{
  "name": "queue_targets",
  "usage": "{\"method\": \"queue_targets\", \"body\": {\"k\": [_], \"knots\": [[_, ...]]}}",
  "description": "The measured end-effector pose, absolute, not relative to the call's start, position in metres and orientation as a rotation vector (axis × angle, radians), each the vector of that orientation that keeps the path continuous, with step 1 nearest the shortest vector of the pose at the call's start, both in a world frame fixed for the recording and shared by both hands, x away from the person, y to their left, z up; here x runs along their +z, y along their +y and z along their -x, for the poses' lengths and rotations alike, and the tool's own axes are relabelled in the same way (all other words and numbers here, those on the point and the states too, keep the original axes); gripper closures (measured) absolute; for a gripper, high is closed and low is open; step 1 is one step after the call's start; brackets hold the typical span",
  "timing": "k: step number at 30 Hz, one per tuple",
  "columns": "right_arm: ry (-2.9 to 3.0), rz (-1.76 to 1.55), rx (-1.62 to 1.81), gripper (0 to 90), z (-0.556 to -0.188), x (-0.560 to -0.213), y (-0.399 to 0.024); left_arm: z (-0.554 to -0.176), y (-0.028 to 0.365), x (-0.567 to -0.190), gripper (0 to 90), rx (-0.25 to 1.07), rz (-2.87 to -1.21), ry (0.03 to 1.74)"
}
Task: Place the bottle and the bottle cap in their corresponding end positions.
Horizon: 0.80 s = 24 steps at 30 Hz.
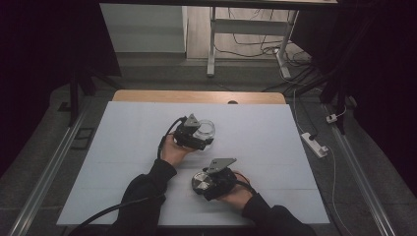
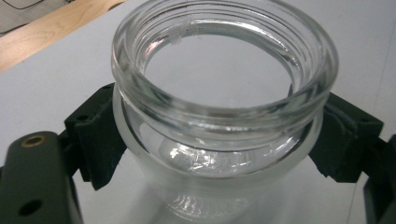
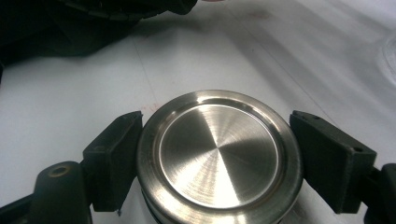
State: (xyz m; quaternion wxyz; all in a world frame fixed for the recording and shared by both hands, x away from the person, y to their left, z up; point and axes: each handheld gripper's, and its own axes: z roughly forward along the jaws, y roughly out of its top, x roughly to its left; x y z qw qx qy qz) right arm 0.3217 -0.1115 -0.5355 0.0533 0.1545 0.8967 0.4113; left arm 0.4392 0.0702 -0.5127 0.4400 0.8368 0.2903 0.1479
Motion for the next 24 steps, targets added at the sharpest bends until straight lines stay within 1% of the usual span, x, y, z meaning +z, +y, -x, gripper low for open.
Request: {"method": "queue_targets", "body": {"k": [9,24], "knots": [[2.729,-0.469,1.258,19.5,-0.3229,-0.5369,-0.1119,-0.4392,0.0719,-0.512,15.7,0.374,-2.089,0.725],[2.752,-0.459,1.188,17.8,-0.3227,-0.5386,-0.1098,-0.4411,0.0752,-0.5127,15.3,0.349,-2.091,0.734]]}}
